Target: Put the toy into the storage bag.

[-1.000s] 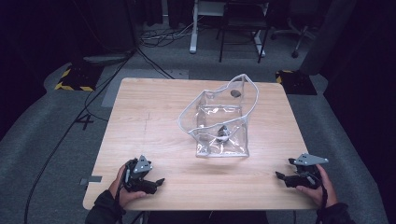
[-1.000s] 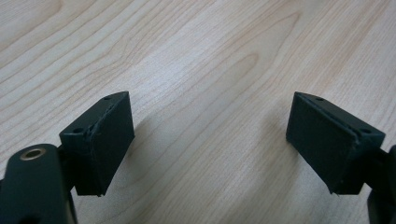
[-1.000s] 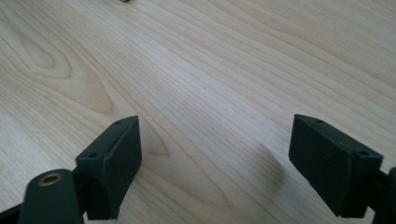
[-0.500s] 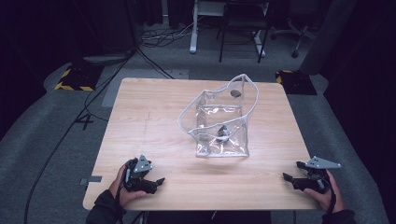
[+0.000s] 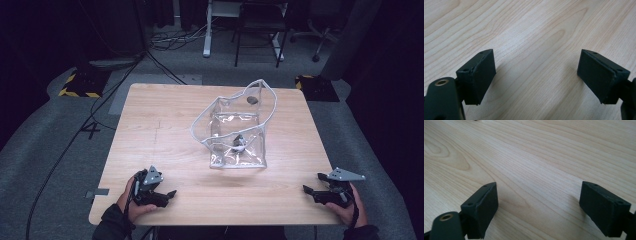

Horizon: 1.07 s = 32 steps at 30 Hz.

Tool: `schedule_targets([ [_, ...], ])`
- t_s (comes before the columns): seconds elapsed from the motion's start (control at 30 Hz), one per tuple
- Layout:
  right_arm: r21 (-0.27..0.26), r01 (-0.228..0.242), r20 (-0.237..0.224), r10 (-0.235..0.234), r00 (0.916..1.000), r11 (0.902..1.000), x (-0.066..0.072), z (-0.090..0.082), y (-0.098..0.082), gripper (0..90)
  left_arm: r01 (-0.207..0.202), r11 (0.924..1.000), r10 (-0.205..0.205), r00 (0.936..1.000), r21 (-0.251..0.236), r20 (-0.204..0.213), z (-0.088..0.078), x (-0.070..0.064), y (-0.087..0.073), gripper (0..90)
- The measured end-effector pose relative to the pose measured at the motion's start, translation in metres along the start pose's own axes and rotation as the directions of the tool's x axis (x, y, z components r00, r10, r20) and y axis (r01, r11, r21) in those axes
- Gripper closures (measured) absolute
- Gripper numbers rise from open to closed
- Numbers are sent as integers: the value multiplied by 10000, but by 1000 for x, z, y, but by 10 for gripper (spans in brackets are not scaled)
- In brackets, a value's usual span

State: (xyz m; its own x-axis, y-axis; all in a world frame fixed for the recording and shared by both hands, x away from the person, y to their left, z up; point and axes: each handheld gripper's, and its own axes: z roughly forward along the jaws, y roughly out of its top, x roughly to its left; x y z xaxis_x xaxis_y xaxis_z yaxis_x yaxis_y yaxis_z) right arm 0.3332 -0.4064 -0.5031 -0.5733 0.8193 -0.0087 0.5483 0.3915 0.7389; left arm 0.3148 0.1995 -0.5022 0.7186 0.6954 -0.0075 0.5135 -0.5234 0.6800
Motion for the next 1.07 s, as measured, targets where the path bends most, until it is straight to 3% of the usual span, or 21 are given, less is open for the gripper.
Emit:
schedule_targets([
  [0.53,-31,-50,3,50,10000,10000,0,1,1,157,56,10000,-56,10000,-10,59,1,0,0,154],
  [0.6,-30,-50,4,50,10000,10000,0,1,1,157,229,9997,-228,9996,-17,182,1,-1,0,153],
  [1.07,8,-54,35,54,10000,10000,-1,0,0,160,182,9998,-182,9996,5,210,3,1,2,152],
])
